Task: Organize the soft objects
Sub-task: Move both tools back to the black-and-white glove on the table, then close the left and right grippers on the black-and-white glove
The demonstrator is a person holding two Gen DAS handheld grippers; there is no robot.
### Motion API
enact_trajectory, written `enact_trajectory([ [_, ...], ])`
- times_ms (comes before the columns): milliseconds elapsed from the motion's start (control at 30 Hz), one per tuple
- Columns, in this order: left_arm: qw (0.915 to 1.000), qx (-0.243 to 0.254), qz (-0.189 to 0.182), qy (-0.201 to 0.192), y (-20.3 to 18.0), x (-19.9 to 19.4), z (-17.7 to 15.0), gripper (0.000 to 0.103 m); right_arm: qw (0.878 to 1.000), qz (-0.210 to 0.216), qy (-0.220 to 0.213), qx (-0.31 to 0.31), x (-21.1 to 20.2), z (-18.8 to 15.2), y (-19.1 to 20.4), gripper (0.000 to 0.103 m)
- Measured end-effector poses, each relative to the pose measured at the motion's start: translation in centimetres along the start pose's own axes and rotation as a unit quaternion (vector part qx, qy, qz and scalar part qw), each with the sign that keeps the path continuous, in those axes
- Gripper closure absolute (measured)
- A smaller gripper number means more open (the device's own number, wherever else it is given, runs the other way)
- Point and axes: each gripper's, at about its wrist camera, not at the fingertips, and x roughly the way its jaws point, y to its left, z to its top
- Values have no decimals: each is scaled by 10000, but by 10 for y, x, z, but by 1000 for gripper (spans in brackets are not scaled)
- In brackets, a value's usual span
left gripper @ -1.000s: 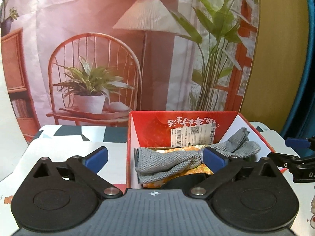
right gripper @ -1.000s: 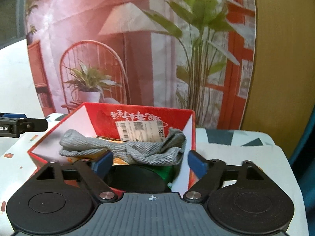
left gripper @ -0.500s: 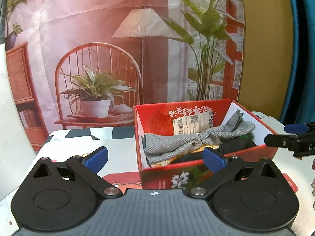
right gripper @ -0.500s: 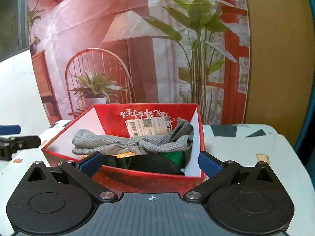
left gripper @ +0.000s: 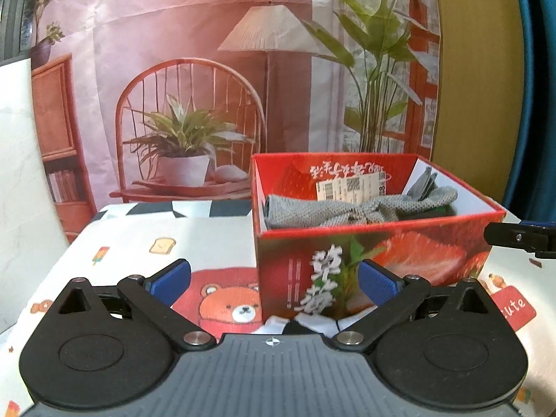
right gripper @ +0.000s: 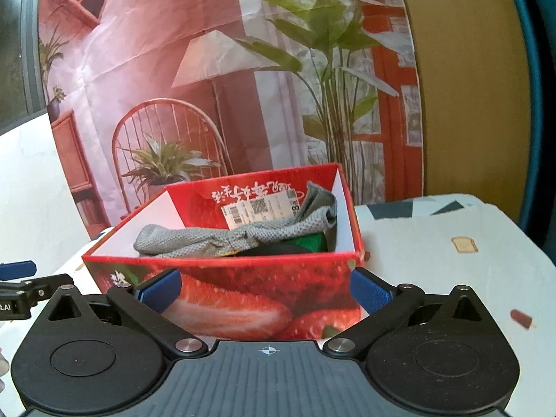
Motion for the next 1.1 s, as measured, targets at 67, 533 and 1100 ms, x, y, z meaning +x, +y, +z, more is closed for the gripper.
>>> enact_trajectory([
  [67, 10000, -46, 0, 51, 1, 0, -7, 0, 10000, -53, -2, -14, -1, -7, 1, 0],
  [533, 9982, -364, 40, 473, 8, 2, -46, 0, 9991, -72, 342, -243, 1, -58, 9, 0],
  [1100, 9933, -699, -430, 815, 15, 36, -48, 37, 9956, 353, 808, -315, 16, -77, 14, 28],
])
